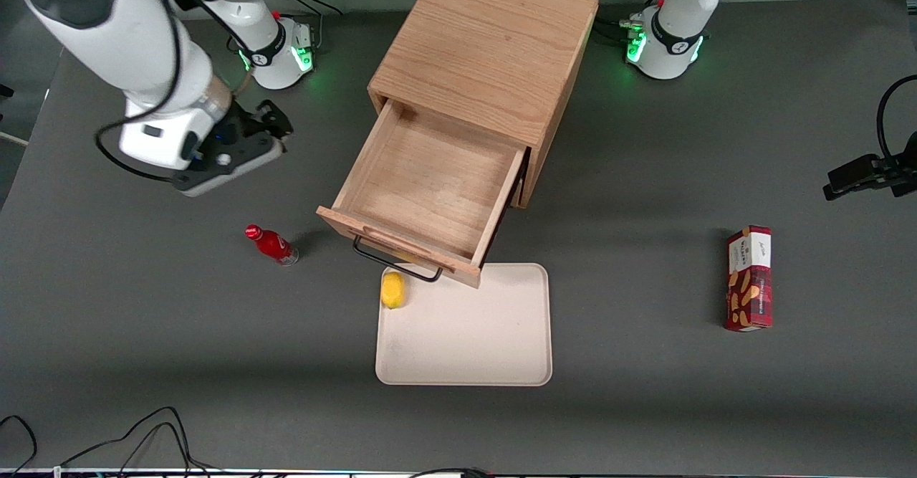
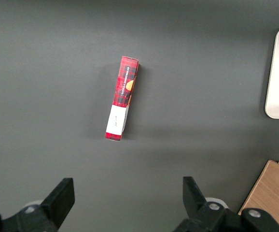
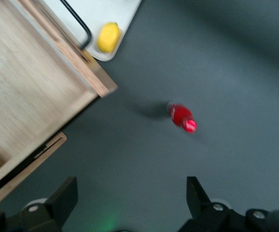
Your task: Open upper drawer
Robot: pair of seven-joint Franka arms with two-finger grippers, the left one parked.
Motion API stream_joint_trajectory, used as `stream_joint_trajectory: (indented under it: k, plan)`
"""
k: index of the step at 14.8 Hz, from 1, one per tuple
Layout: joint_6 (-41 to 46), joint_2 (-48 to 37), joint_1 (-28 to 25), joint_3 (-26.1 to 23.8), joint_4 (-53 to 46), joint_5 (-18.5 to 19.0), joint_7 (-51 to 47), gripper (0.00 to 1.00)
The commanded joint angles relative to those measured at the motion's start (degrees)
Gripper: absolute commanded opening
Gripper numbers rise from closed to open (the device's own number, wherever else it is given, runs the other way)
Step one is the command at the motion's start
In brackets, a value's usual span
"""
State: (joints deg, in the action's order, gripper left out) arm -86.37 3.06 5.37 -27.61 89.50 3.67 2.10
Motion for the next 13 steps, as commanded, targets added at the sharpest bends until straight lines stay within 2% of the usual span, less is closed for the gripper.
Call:
stream_joint_trajectory:
  k: [1, 8, 9, 13]
  plan:
    - [-0.99, -7.09, 8.67, -0.6, 7.53, -5.51, -1.4, 1.0]
    - [1.47, -6.67, 17.47, 0.54, 4.99, -7.44, -1.58, 1.0]
    - [1.38, -6.66, 17.83, 0.72, 4.99, -8.32, -1.32, 1.0]
    - [0.77, -7.54, 19.33, 0.63, 6.3, -7.37, 0.87, 1.0]
